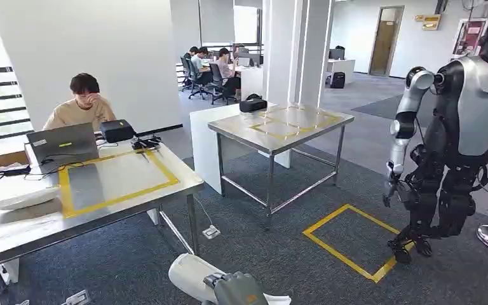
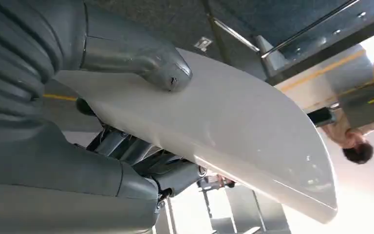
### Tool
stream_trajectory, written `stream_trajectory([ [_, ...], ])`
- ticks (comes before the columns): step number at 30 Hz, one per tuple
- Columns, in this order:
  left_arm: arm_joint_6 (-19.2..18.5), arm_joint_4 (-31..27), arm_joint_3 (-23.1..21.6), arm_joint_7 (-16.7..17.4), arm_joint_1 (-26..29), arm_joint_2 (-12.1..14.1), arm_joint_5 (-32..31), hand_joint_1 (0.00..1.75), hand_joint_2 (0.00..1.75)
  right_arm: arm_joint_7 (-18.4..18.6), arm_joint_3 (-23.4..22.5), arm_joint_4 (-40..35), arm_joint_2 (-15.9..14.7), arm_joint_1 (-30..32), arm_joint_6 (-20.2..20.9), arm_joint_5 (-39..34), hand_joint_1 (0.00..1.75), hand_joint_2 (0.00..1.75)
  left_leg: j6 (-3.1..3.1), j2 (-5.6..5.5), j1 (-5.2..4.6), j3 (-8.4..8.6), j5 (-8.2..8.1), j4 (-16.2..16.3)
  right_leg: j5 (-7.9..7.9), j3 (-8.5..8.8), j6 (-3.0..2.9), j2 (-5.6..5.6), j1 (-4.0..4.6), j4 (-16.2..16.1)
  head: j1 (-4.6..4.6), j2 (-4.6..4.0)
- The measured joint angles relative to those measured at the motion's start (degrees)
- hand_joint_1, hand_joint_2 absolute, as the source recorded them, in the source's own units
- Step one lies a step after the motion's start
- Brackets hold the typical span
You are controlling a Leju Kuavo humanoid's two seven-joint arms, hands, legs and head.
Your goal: Take the parts from the cabinet and place them on the table.
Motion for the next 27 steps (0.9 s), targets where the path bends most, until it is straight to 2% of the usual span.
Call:
stream_trajectory([
  [1,0.0,0.0,0.0,0.0,-0.1,0.0,0.0,0.0,1.75,-0.2,0.0,0.0,0.1,-0.1,0.0,0.0,1.75,1.75,0.39,-0.59,0.13,-0.06,0.11,0.0,-1.63,-0.98,0.09,2.85,-0.08,2.3,0.02,0.0],
  [2,0.0,0.0,0.0,0.1,-0.4,0.0,0.0,0.0,1.75,-0.2,0.0,0.1,0.0,-0.2,0.0,0.0,1.75,1.75,0.61,-1.29,0.17,-0.19,0.19,0.0,-4.14,-3.19,0.19,4.37,-0.1,7.1,0.17,0.0],
  [4,0.1,0.0,0.0,0.0,-0.5,0.0,0.1,0.0,1.75,-0.3,0.1,0.5,-0.2,-0.1,0.1,0.0,1.75,1.75,0.73,-2.97,0.07,-0.38,0.22,0.1,-7.32,-7.51,0.25,4.85,-0.07,15.6,0.26,0.0],
  [5,0.2,0.0,0.0,0.0,-0.3,0.0,0.4,0.0,1.75,-0.5,0.2,0.7,-0.2,-0.2,0.2,-0.1,1.75,1.75,0.72,-3.81,0.04,-0.48,0.25,0.2,-7.24,-8.52,0.2,4.86,-0.07,17.2,0.26,0.0],
  [6,0.4,0.0,0.2,-0.1,-0.2,0.0,0.7,0.0,1.75,-0.8,0.3,0.9,-0.2,-0.2,0.2,-0.3,1.75,1.75,0.68,-4.62,0.05,-0.5,0.27,0.3,-5.89,-8.14,0.08,4.9,-0.08,16.1,0.31,0.0],
  [7,0.5,0.1,0.3,-0.2,0.0,0.0,0.8,0.0,1.75,-1.1,0.4,1.0,-0.2,-0.4,0.2,-0.5,1.75,1.75,0.62,-5.5,0.07,-0.5,0.3,0.4,-3.47,-6.42,-0.1,5.08,-0.12,12.5,0.31,0.0],
  [8,0.7,0.1,0.4,-0.3,0.0,-0.1,0.9,0.0,1.75,-1.2,0.4,1.0,-0.2,-0.6,0.2,-0.5,1.75,1.75,0.49,-6.43,0.13,-0.5,0.33,0.5,-0.68,-3.85,-0.28,5.71,-0.2,7.1,0.35,0.0],
  [9,0.7,0.1,0.5,-0.3,0.0,-0.2,0.9,0.0,1.75,-1.2,0.5,1.0,-0.2,-0.8,0.2,-0.5,1.75,1.75,0.23,-7.14,0.2,-0.55,0.37,0.6,1.41,-1.33,-0.43,7.72,-0.39,2.1,0.35,0.0],
  [10,0.7,0.1,0.6,-0.3,0.0,-0.2,1.0,0.0,1.75,-1.3,0.5,1.1,-0.2,-1.0,0.2,-0.5,1.75,1.75,-0.21,-7.75,0.03,-0.8,0.51,0.7,0.32,-0.69,-0.48,10.28,-0.48,0.3,0.33,-0.02],
  [12,0.9,0.1,0.6,-0.7,0.2,-0.2,1.4,0.0,1.75,-1.6,0.5,1.2,-0.2,-1.1,0.3,-0.7,1.75,1.75,-1.11,-8.92,0.17,-1.24,0.86,0.5,0.78,-0.78,-0.76,8.89,-0.16,0.0,0.24,0.0],
  [13,1.1,0.1,0.7,-1.1,0.5,-0.2,2.0,0.0,1.75,-2.2,0.6,1.3,-0.1,-1.2,0.3,-1.1,1.75,1.75,-1.6,-9.56,0.36,-1.3,1.1,0.1,0.83,-0.76,-1.14,8.42,0.16,0.0,0.26,-0.02],
  [14,1.4,0.1,1.0,-1.6,0.9,-0.2,2.6,0.0,1.75,-2.8,0.7,1.4,0.1,-1.6,0.3,-1.4,1.75,1.75,-2.1,-10.13,0.38,-1.71,1.32,-0.2,1.12,-0.47,-1.64,7.81,-0.11,-0.2,0.28,0.0],
  [15,1.8,0.1,1.4,-2.0,1.3,0.0,3.1,0.0,1.75,-3.3,1.0,1.4,0.3,-2.0,0.4,-1.6,1.75,1.75,-2.12,-9.09,0.42,-1.83,1.18,0.3,1.54,-0.36,-2.17,6.93,-0.52,-0.7,0.33,0.0],
  [16,2.0,0.1,1.8,-2.4,1.6,-0.5,3.5,0.0,1.75,-3.7,1.3,1.4,0.6,-2.2,0.3,-1.8,1.75,1.75,-2.26,-5.7,-0.13,-2.52,-0.03,1.8,1.61,-0.25,-2.55,6.47,-0.49,-0.9,-0.11,0.0],
  [17,2.4,0.2,2.2,-2.5,1.8,-0.6,3.7,0.0,1.75,-3.9,1.5,1.4,0.6,-2.4,0.4,-2.0,1.75,1.75,-2.37,-3.48,-0.14,-4.51,-2.48,5.9,1.61,-0.23,-2.83,5.6,-0.35,-1.0,-0.2,0.0],
  [19,3.3,0.3,2.4,-1.7,2.0,-1.0,3.4,0.0,1.75,-3.9,1.7,1.5,0.5,-2.3,0.4,-2.4,1.75,1.75,-2.64,-2.04,-0.11,-8.63,-6.33,14.6,1.46,-0.26,-3.06,3.86,-0.08,-0.9,-0.26,0.0],
  [20,3.8,0.3,2.4,-1.2,2.3,-1.1,3.0,0.0,1.75,-3.6,1.9,1.5,0.4,-2.3,0.4,-2.5,1.75,1.75,-2.71,-1.82,-0.11,-9.86,-6.99,17.4,1.39,-0.29,-3.13,3.0,0.0,-0.8,-0.24,0.0],
  [21,4.1,0.4,2.4,-1.0,2.5,-1.2,2.7,0.0,1.75,-2.9,2.1,1.5,0.4,-2.3,0.4,-2.5,1.75,1.75,-2.68,-1.7,-0.11,-9.63,-6.3,17.2,1.29,-0.26,-3.12,2.19,0.03,-0.8,-0.26,-0.02],
  [22,4.3,0.4,2.4,-0.9,2.7,-1.3,2.3,0.0,1.75,-2.1,2.1,1.2,0.3,-2.3,0.4,-2.5,1.75,1.75,-2.61,-1.52,-0.12,-8.05,-4.45,14.4,1.14,-0.19,-3.03,1.41,0.04,-0.8,-0.26,0.0],
  [23,4.3,0.4,2.5,-0.9,2.7,-1.3,1.9,0.0,1.75,-1.5,2.1,1.0,0.2,-2.3,0.4,-2.5,1.75,1.75,-2.43,-1.02,-0.14,-5.31,-2.11,9.6,0.96,-0.08,-2.89,0.61,0.04,-0.7,-0.26,0.0],
  [24,4.3,0.4,2.5,-0.9,2.5,-1.3,1.6,0.0,1.75,-1.0,2.1,0.6,0.1,-2.3,0.4,-2.5,1.75,1.75,-2.15,0.42,-0.21,-2.21,-0.02,4.2,0.74,0.07,-2.68,-0.11,0.07,-0.5,-0.26,0.0],
  [25,4.1,0.4,2.5,-1.0,2.2,-1.4,1.1,0.0,1.75,-0.6,2.1,0.2,0.0,-2.2,0.4,-2.5,1.75,1.75,-1.67,4.26,-0.81,-0.62,-0.61,0.8,0.51,0.16,-2.36,-0.67,0.38,-0.5,-0.33,0.0],
  [26,3.5,0.3,2.5,-1.0,1.9,-1.4,0.6,0.0,1.75,0.0,2.1,0.0,-0.4,-2.2,0.2,-2.3,1.75,1.75,-0.81,3.72,-0.87,-0.16,-0.18,0.6,0.29,0.18,-2.01,-1.23,0.74,-0.4,-0.2,0.0],
  [27,3.0,0.3,2.4,-1.0,1.5,-1.4,0.2,0.0,1.75,0.3,2.1,-0.2,-0.7,-2.1,0.0,-2.3,1.75,1.75,-0.51,2.83,-0.99,-0.35,-0.25,0.8,0.32,0.37,-1.77,-1.61,0.74,-0.6,-0.13,0.0],
])
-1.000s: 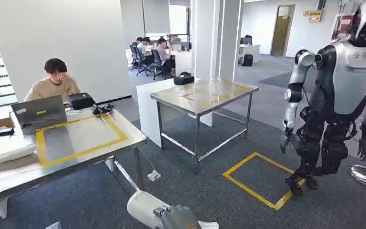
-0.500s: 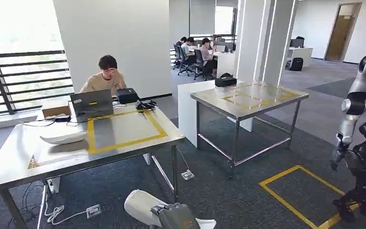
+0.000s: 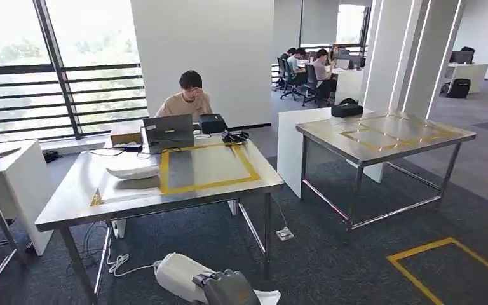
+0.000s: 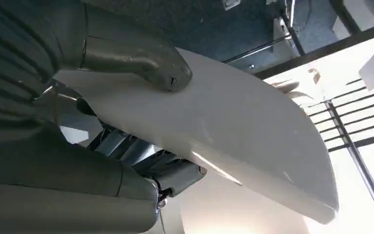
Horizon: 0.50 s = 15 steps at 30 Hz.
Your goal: Take the parts from the cabinet and place them on the table.
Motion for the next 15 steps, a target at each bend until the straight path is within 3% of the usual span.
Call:
stream_trajectory([
  [2,-1.3,0.0,-0.2,0.4,-0.4,0.0,-1.2,0.0,1.75,1.0,-0.2,-0.5,-0.8,0.7,-0.9,0.7,1.75,1.75,0.45,-1.34,-0.03,-0.13,0.0,-0.1,-0.17,0.62,0.5,-1.46,0.1,-0.3,0.04,-0.02],
  [3,-1.8,0.0,-0.4,0.5,-0.6,0.0,-1.6,0.0,1.75,1.1,-0.6,-0.9,-1.2,1.0,-1.5,1.0,1.75,1.75,0.98,-2.13,0.49,0.2,0.33,-0.5,-0.57,0.61,1.1,-1.16,0.06,-0.1,0.04,0.0],
  [4,-1.9,0.0,-0.6,0.8,-0.8,0.0,-1.9,0.0,1.75,1.3,-0.9,-1.2,-1.8,1.2,-2.0,1.1,1.75,1.75,1.31,-2.73,0.69,0.2,0.39,-0.6,-1.65,0.13,1.51,2.59,-0.26,1.4,0.15,-0.02],
  [5,-2.1,0.0,-0.6,0.8,-1.2,0.0,-2.0,0.0,1.75,1.3,-1.0,-1.4,-2.4,1.4,-2.1,1.2,1.75,1.75,1.65,-3.33,0.74,0.12,0.47,-0.6,-3.76,-1.43,1.63,4.99,-0.38,4.9,0.22,0.0],
  [6,-2.3,0.0,-0.6,0.8,-1.6,0.0,-2.1,0.0,1.75,1.4,-1.2,-1.5,-3.0,1.8,-2.2,1.2,1.75,1.75,1.83,-4.13,0.75,0.01,0.5,-0.6,-6.06,-3.68,1.74,6.07,-0.46,9.5,0.31,0.0],
  [7,-2.3,0.0,-0.7,0.9,-1.8,0.0,-2.1,0.0,1.75,1.5,-1.4,-1.5,-3.6,2.3,-2.2,1.2,1.75,1.75,1.88,-4.98,0.74,-0.07,0.5,-0.6,-7.93,-6.01,1.78,6.45,-0.47,14.2,0.33,0.0],
  [8,-2.3,0.0,-0.7,0.9,-1.9,0.0,-2.1,0.0,1.75,1.5,-1.4,-1.6,-3.9,2.9,-2.2,1.2,1.75,1.75,1.88,-5.9,0.73,-0.13,0.52,-0.5,-8.71,-7.91,1.8,6.57,-0.45,17.6,0.42,0.0],
  [9,-2.4,0.0,-0.7,1.0,-1.9,0.0,-2.1,0.0,1.75,1.5,-1.4,-1.6,-4.2,3.3,-2.2,1.3,1.75,1.75,1.86,-6.74,0.73,-0.15,0.53,-0.4,-7.89,-8.44,1.77,6.62,-0.48,18.1,0.46,0.0],
  [10,-2.3,0.0,-0.7,1.0,-1.8,0.0,-2.2,0.0,1.75,1.5,-1.4,-1.8,-4.3,3.5,-2.2,1.5,1.75,1.75,1.8,-7.59,0.75,-0.15,0.56,-0.3,-5.79,-7.52,1.66,6.7,-0.58,15.6,0.46,-0.02],
  [12,-2.4,0.0,-0.7,1.1,-1.9,0.0,-2.2,0.0,1.75,1.3,-1.8,-1.9,-4.6,3.5,-2.4,1.9,1.75,1.75,1.74,-8.42,0.77,-0.13,0.54,-0.1,-0.4,-3.07,1.45,6.91,-0.76,5.9,0.5,0.0],
  [13,-2.4,0.0,-0.7,1.3,-1.9,0.0,-2.2,0.0,1.75,0.8,-2.0,-1.9,-4.6,3.4,-2.7,1.8,1.75,1.75,1.45,-8.99,0.79,-0.18,0.52,0.0,0.98,-1.02,1.34,7.52,-0.9,1.2,0.57,0.0],
  [14,-2.3,0.0,-0.7,1.4,-1.8,0.1,-2.1,0.0,1.75,0.4,-2.2,-1.9,-4.6,3.4,-3.1,1.6,1.75,1.75,0.89,-9.4,0.45,-0.38,0.46,0.3,0.56,-1.01,1.29,7.79,-0.57,0.6,0.52,-0.02],
  [15,-2.2,0.0,-0.7,1.5,-1.7,0.2,-1.9,0.0,1.75,0.3,-2.3,-1.9,-4.5,3.4,-3.5,1.4,1.75,1.75,0.61,-9.45,0.46,-0.55,0.59,0.1,0.79,-1.19,1.09,7.69,-0.76,0.5,0.52,0.0],
])
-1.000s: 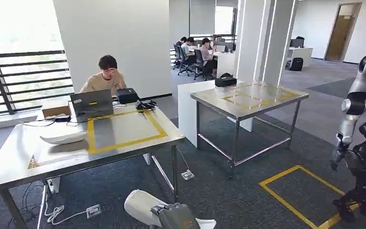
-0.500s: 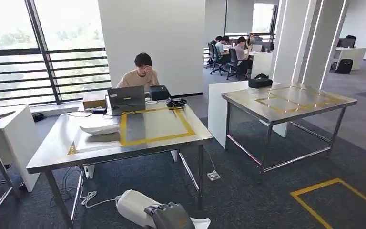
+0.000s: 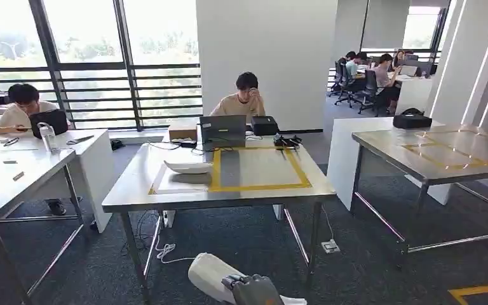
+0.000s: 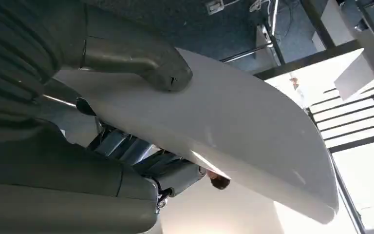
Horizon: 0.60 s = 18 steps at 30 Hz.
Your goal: Take the parts from the cabinet and place them on the table.
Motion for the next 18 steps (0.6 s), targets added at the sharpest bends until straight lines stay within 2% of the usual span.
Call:
stream_trajectory([
  [1,0.1,0.0,0.0,0.0,0.2,0.2,0.2,0.0,1.75,0.2,-0.2,0.0,0.2,0.0,-0.3,0.0,1.75,1.75,0.75,0.25,-0.14,-0.06,-0.51,0.1,0.16,-0.09,0.23,0.02,-0.03,-0.2,-0.09,0.0],
  [2,0.2,0.0,0.0,0.0,0.4,0.3,0.4,0.0,1.75,0.2,-0.4,0.0,0.4,0.0,-0.6,0.0,1.75,1.75,1.31,0.39,-0.11,-0.01,-0.41,0.0,0.19,-0.12,0.08,0.1,0.04,-0.2,-0.11,0.0],
  [4,0.3,0.0,0.0,0.0,0.5,0.4,0.5,0.0,1.75,0.3,-0.6,0.0,0.7,0.0,-0.9,0.3,1.75,1.75,0.65,0.62,-0.07,0.28,-0.01,-0.4,0.28,-0.14,-0.24,0.23,0.13,-0.2,-0.17,0.0],
  [10,0.0,0.0,0.0,0.0,0.3,0.7,0.4,0.0,1.75,0.5,-0.9,0.1,0.9,-0.3,-0.8,0.9,1.75,1.75,-0.14,0.62,-0.03,0.48,0.35,-1.0,0.31,-0.3,-0.71,0.27,0.18,-0.1,-0.24,0.0],
  [12,-0.2,0.0,0.0,-0.1,0.1,0.8,0.3,0.0,1.75,0.6,-0.9,0.1,0.9,-0.4,-0.8,0.9,1.75,1.75,-0.61,0.61,0.0,0.48,0.36,-1.1,0.27,-0.31,-0.78,0.27,0.2,-0.1,-0.24,0.0],
  [15,-0.3,0.0,0.0,-0.1,-0.2,0.8,0.3,0.0,1.75,0.7,-0.9,0.1,1.1,-0.7,-0.8,1.1,1.75,1.75,-0.79,0.61,0.0,0.47,0.34,-1.1,0.25,-0.3,-0.81,0.28,0.18,-0.1,-0.24,-0.02],
  [16,-0.3,0.0,0.0,-0.1,-0.3,1.0,0.3,0.0,1.75,0.8,-0.9,0.1,1.2,-0.7,-0.9,1.2,1.75,1.75,-0.06,0.63,-0.21,0.34,-0.03,-0.7,0.37,-0.22,-0.37,0.29,-0.16,-0.5,-0.24,-0.02],
  [17,-0.3,0.0,0.0,-0.1,-0.4,1.0,0.2,0.0,1.75,1.0,-0.9,0.1,1.4,-0.8,-1.0,1.3,1.75,1.75,0.4,0.75,-0.27,0.46,-0.13,-1.0,0.47,-0.03,-0.21,0.32,-0.23,-0.9,-0.33,-0.02],
  [18,-0.3,0.0,0.0,-0.2,-0.4,1.0,0.1,0.0,1.75,1.1,-1.0,0.0,1.5,-0.9,-1.2,1.4,1.75,1.75,0.83,0.82,-0.29,1.08,0.25,-2.2,0.59,0.37,0.06,0.36,0.01,-1.5,-0.35,-0.02],
])
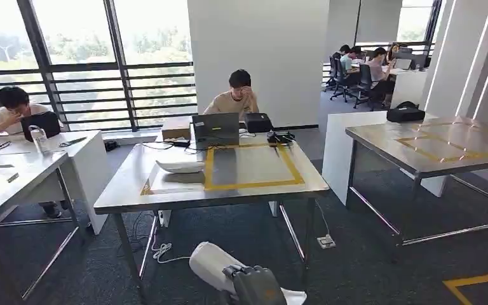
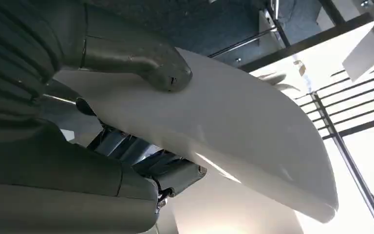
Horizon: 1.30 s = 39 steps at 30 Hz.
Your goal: Take the parts from the cabinet and place them on the table.
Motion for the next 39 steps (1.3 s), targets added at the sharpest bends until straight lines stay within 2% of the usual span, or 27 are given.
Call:
stream_trajectory([
  [1,-0.1,0.0,0.0,0.0,0.0,-0.1,-0.2,0.0,1.75,0.1,-0.2,-0.3,0.1,0.0,-0.3,0.0,1.75,1.75,-0.15,0.3,0.93,1.02,0.95,-1.3,-0.09,0.23,0.01,-0.32,-0.01,0.8,0.04,0.02],
  [2,-0.2,0.0,0.0,0.0,0.0,-0.2,-0.3,0.0,1.75,0.1,-0.3,-0.5,0.2,-0.4,-0.5,0.0,1.75,1.75,0.2,0.37,0.96,1.39,1.05,-2.0,-1.58,-0.79,0.21,-0.46,0.29,2.8,0.13,0.0],
  [4,-0.2,0.0,0.0,0.0,0.0,-0.1,-0.3,0.0,1.75,0.2,-0.4,-0.8,0.1,-1.0,-0.7,0.0,1.75,1.75,0.14,0.82,1.15,1.46,1.05,-1.9,-5.97,-5.0,0.78,-0.47,-0.07,11.0,0.31,0.0],
  [5,-0.2,0.0,0.0,0.0,0.0,0.0,-0.3,0.0,1.75,0.3,-0.6,-0.8,0.1,-0.8,-0.7,0.0,1.75,1.75,0.09,0.93,1.19,1.43,0.92,-1.9,-7.48,-7.21,1.16,-0.47,-0.38,15.0,0.31,0.02],
  [6,-0.2,0.0,0.0,0.0,0.0,0.0,-0.4,0.0,1.75,0.3,-0.6,-0.8,0.0,-0.8,-0.7,0.0,1.75,1.75,-0.12,0.98,1.33,1.35,0.78,-1.7,-7.65,-8.48,1.52,-0.48,-0.69,17.0,0.31,0.02],
  [7,-0.2,0.0,0.0,0.0,0.0,0.0,-0.3,0.0,1.75,0.3,-0.6,-0.8,0.0,-0.7,-0.7,0.0,1.75,1.75,-0.47,0.98,1.57,1.32,0.55,-1.4,-6.32,-8.29,1.92,-0.54,-1.05,16.1,0.33,0.02],
  [8,-0.3,0.1,0.0,0.0,0.0,0.0,-0.4,0.0,1.75,0.3,-0.7,-0.9,0.0,-0.8,-0.7,0.0,1.75,1.75,-0.89,0.96,1.87,1.31,0.26,-1.0,-4.08,-6.79,2.34,-0.62,-1.4,12.9,0.31,0.02],
  [10,-0.3,0.1,0.0,0.0,0.0,-0.1,-0.4,0.0,1.75,0.3,-0.7,-1.0,0.0,-0.9,-0.7,0.0,1.75,1.75,-1.99,0.74,2.58,1.05,-0.8,0.6,0.76,-1.43,3.45,-0.58,-2.34,2.5,0.35,0.0],
  [11,-0.3,0.0,0.0,0.0,0.0,0.3,-0.4,0.0,1.75,0.4,-0.8,-1.0,0.1,-0.9,-0.8,0.0,1.75,1.75,-2.79,0.55,2.41,0.65,-1.36,1.3,-0.25,-1.62,3.4,0.09,-1.83,2.6,0.46,0.02],
  [12,-0.3,0.0,0.0,0.0,-0.1,0.3,-0.5,0.0,1.75,0.6,-0.9,-1.4,0.1,-0.9,-0.9,0.1,1.75,1.75,-3.28,0.5,2.17,0.29,-1.99,2.1,-0.16,-1.66,2.01,0.04,-1.97,2.4,0.42,0.02],
  [16,-0.4,0.0,0.0,0.2,0.1,0.3,-1.0,0.0,1.75,2.1,-1.9,-3.1,0.1,-1.5,-0.9,0.9,1.75,1.75,-4.31,0.69,2.53,0.58,-2.21,1.5,-0.45,-1.23,-0.14,-0.58,-1.87,2.5,-0.04,0.02],
  [17,-0.4,0.0,0.0,0.2,0.1,0.3,-1.1,0.0,1.75,2.3,-2.3,-3.8,0.1,-1.4,-0.9,1.2,1.75,1.75,-4.12,2.42,2.43,0.03,-2.88,3.1,-0.6,-0.94,-0.49,-0.69,-1.78,2.4,-0.15,0.0],
  [18,-0.4,0.0,0.0,0.2,0.0,0.3,-1.4,0.0,1.75,2.4,-2.6,-4.4,0.1,-1.5,-0.9,1.4,1.75,1.75,-3.99,3.74,2.19,-1.91,-4.84,7.0,-0.8,-0.66,-0.8,-0.96,-1.65,2.3,-0.2,0.02],
  [20,-0.4,0.0,0.0,0.2,0.0,0.3,-1.4,0.0,1.75,2.4,-3.3,-5.1,0.1,-1.5,-0.7,1.5,1.75,1.75,-3.77,4.11,1.89,-7.17,-8.41,16.6,-1.37,-0.19,-1.23,-1.45,-1.3,2.3,-0.26,0.0],
  [21,-0.4,0.0,0.0,0.2,0.1,0.3,-1.4,0.0,1.75,2.3,-3.5,-5.2,0.1,-1.5,-0.5,1.5,1.75,1.75,-3.56,4.11,1.78,-9.13,-8.86,19.6,-1.69,0.09,-1.35,-1.61,-1.11,2.4,-0.28,0.02],
  [22,-0.4,0.0,0.0,0.2,0.2,0.3,-1.4,0.0,1.75,2.1,-3.6,-5.2,0.1,-1.5,-0.3,1.6,1.75,1.75,-3.23,4.11,1.63,-9.67,-7.82,19.7,-2.04,0.52,-1.39,-1.74,-0.94,2.4,-0.28,0.0],
  [23,-0.4,0.0,0.0,0.1,0.3,0.3,-1.4,0.0,1.75,2.0,-3.6,-5.2,0.1,-1.6,-0.2,1.6,1.75,1.75,-2.81,4.11,1.4,-8.94,-5.68,17.4,-2.45,1.04,-1.36,-1.84,-0.83,2.3,-0.29,0.0],
  [25,-0.3,0.0,0.0,0.0,0.3,0.3,-1.4,0.0,1.75,1.7,-3.6,-5.2,0.4,-2.1,-0.1,1.5,1.75,1.75,-1.65,4.26,0.76,-4.83,0.11,7.9,-3.41,2.41,-1.14,-2.07,-0.75,2.3,-0.28,0.0],
  [26,-0.3,0.0,0.0,-0.1,0.3,0.5,-1.3,0.0,1.75,1.5,-3.7,-5.2,0.5,-2.4,-0.1,1.5,1.75,1.75,-1.02,5.01,0.24,-3.31,1.05,4.1,-3.89,2.52,-0.92,-2.19,-0.78,2.1,-0.31,0.0],
  [27,-0.3,0.1,0.0,-0.1,0.3,0.5,-1.3,0.0,1.75,1.3,-3.6,-5.2,0.7,-2.6,0.0,1.5,1.75,1.75,-0.89,5.21,-0.19,-2.01,-0.14,3.1,-4.29,2.85,-0.33,-2.13,-0.31,2.1,-0.39,0.0],
  [29,-0.3,0.1,0.0,-0.2,0.3,0.5,-1.3,0.0,1.75,1.3,-3.6,-5.2,0.7,-2.6,0.1,1.5,1.75,1.75,-0.57,4.72,-0.21,-2.03,-0.54,2.7,-3.98,4.02,0.35,-2.39,-0.43,1.5,-0.33,0.02],
  [32,-0.3,0.0,0.0,-0.2,0.7,0.5,-1.2,0.0,1.75,1.3,-3.6,-5.2,0.9,-2.8,0.2,1.5,1.75,1.75,0.41,4.01,0.16,-0.09,-1.07,1.8,-3.88,3.27,0.91,-2.21,-0.61,3.9,-0.17,0.02],
  [34,-0.3,0.0,0.0,-0.3,0.6,0.6,-1.2,0.0,1.75,1.2,-3.6,-5.2,1.0,-3.2,0.2,1.5,1.75,1.75,1.05,3.77,0.12,0.6,-1.66,1.6,-5.12,-1.85,1.09,-1.67,-0.46,11.5,-0.02,0.02],
  [36,-0.3,0.0,0.0,-0.3,0.8,0.5,-1.2,0.0,1.75,1.3,-3.6,-5.0,0.9,-2.7,0.2,1.5,1.75,1.75,1.22,3.28,-0.04,1.46,-2.59,1.6,-8.85,-7.68,1.26,-1.42,-0.42,18.3,0.17,0.02],
  [37,-0.3,0.0,0.0,-0.3,0.9,0.5,-1.2,0.0,1.75,1.3,-3.6,-5.0,0.9,-2.6,0.3,1.5,1.75,1.75,1.19,3.08,-0.11,2.05,-3.1,1.6,-9.04,-9.17,1.23,-1.41,-0.42,18.7,0.15,0.02],
  [38,-0.3,0.1,0.0,-0.3,1.0,0.5,-1.2,0.0,1.75,1.3,-3.6,-5.0,0.9,-2.6,0.3,1.5,1.75,1.75,1.14,2.89,-0.16,2.77,-3.65,1.6,-7.63,-9.42,1.1,-1.4,-0.39,16.6,0.24,0.02],
  [39,-0.3,0.1,0.1,-0.4,1.0,0.5,-1.2,0.0,1.75,1.3,-3.6,-5.0,0.9,-2.6,0.3,1.5,1.75,1.75,1.04,2.69,-0.21,3.57,-4.23,1.6,-4.97,-8.69,0.89,-1.35,-0.33,13.0,0.22,0.02],
])
